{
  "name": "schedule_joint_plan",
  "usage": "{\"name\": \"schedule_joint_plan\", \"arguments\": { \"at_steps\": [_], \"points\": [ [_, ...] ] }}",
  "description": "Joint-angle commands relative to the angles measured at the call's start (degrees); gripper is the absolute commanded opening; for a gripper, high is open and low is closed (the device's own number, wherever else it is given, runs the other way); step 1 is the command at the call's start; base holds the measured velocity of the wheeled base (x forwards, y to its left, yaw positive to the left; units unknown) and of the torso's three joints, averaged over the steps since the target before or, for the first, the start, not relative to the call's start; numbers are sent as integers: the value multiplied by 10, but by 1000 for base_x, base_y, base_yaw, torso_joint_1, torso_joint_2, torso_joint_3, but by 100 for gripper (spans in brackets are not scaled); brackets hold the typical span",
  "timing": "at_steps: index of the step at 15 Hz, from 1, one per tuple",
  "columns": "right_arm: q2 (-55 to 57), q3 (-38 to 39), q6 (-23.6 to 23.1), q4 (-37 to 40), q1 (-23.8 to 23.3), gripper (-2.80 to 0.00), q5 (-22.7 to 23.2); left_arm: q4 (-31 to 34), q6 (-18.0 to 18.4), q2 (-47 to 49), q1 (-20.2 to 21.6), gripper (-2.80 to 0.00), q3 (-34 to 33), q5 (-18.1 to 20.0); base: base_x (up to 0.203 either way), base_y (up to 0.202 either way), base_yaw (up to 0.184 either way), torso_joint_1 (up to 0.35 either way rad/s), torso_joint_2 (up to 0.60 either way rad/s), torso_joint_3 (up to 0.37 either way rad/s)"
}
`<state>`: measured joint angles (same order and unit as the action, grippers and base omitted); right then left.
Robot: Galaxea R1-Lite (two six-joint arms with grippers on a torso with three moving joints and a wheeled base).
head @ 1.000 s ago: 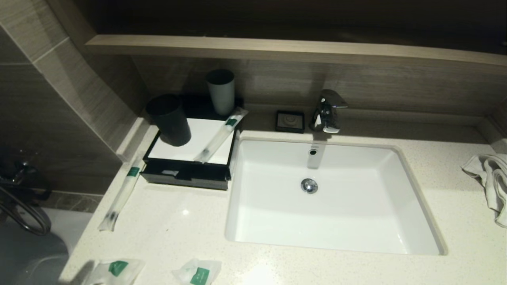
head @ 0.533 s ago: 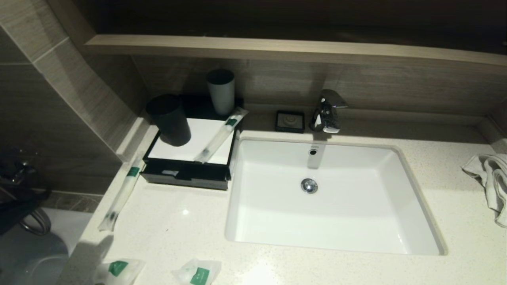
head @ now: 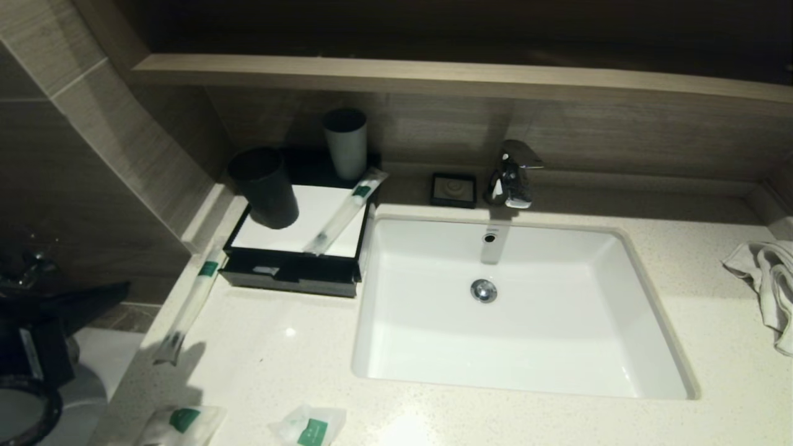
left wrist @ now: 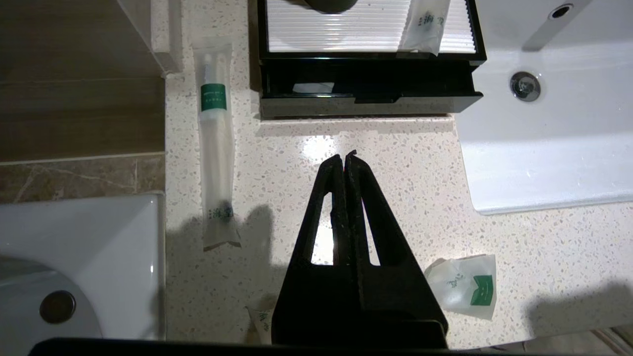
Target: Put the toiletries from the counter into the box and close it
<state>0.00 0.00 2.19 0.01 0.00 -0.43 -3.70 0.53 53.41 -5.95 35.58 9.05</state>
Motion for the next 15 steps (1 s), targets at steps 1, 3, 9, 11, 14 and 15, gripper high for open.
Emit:
{"name": "schedule_joint_plan", "arguments": {
  "at_steps": [1,3,9,11,14,15],
  "points": [
    [0,0,0,0,0,-280,0,-15,0,33,-4,-280,4,-1,0,0,0,0,0,0],
    [0,0,0,0,0,-280,0,-32,0,50,-4,-280,7,-2,0,0,0,0,0,0],
    [0,0,0,1,0,-280,0,-45,-1,77,-5,-280,16,-3,0,0,0,0,0,0],
    [1,0,0,0,0,-280,0,-55,-1,87,-4,-280,17,-4,0,0,0,0,0,0],
    [0,0,0,0,0,-280,0,-57,-1,95,-5,-280,17,-5,0,0,0,0,0,0],
    [0,0,0,0,0,-280,-1,-57,-1,98,-5,-280,17,-5,0,0,0,0,0,0]
  ]
}}
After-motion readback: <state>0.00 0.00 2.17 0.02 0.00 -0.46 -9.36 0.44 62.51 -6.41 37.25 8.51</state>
